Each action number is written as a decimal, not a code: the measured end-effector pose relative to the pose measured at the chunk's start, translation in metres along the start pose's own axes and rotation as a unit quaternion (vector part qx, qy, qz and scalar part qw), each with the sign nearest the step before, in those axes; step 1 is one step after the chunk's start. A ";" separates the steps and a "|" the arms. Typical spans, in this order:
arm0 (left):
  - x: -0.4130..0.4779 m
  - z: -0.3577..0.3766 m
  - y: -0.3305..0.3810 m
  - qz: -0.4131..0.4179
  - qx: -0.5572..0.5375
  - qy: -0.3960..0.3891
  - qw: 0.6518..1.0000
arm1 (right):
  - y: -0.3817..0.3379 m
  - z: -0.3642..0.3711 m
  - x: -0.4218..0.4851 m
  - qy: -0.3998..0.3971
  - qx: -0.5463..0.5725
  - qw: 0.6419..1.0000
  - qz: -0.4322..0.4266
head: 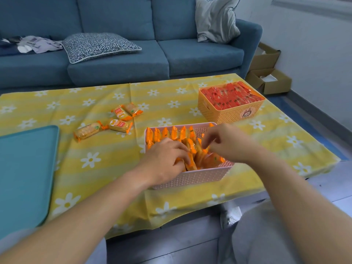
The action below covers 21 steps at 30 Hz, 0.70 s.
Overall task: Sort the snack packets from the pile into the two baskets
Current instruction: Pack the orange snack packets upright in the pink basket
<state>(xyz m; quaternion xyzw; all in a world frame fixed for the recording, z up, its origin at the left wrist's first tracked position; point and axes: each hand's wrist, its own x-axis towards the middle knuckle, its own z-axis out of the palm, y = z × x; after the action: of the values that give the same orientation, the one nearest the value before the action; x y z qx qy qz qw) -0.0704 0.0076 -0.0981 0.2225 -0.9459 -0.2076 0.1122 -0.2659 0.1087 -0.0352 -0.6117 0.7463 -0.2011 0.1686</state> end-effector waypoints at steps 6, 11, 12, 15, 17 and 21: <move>-0.001 0.003 0.001 -0.009 0.053 -0.013 0.998 | 0.032 -0.017 -0.007 -0.135 -0.173 0.974 0.060; 0.001 0.004 0.000 -0.011 0.054 -0.009 0.998 | 0.027 0.003 0.006 -0.139 -0.265 0.953 0.051; 0.001 0.005 0.000 -0.011 0.053 -0.008 0.998 | 0.027 0.003 0.008 -0.133 -0.271 0.952 0.052; 0.000 0.004 -0.001 -0.013 0.052 -0.007 0.999 | 0.026 -0.003 0.009 -0.086 -0.327 0.940 0.036; 0.001 0.003 -0.001 -0.013 0.054 -0.009 0.998 | 0.025 -0.007 0.005 -0.063 -0.317 0.946 0.022; 0.004 0.004 0.000 -0.020 0.038 0.009 0.999 | 0.012 0.001 -0.004 -0.123 -0.155 0.980 0.015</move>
<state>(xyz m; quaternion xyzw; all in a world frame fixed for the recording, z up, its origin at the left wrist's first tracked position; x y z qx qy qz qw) -0.0752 0.0074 -0.1015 0.2472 -0.9474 -0.1721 0.1085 -0.2748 0.1142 -0.0426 -0.6390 0.7512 -0.0039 0.1654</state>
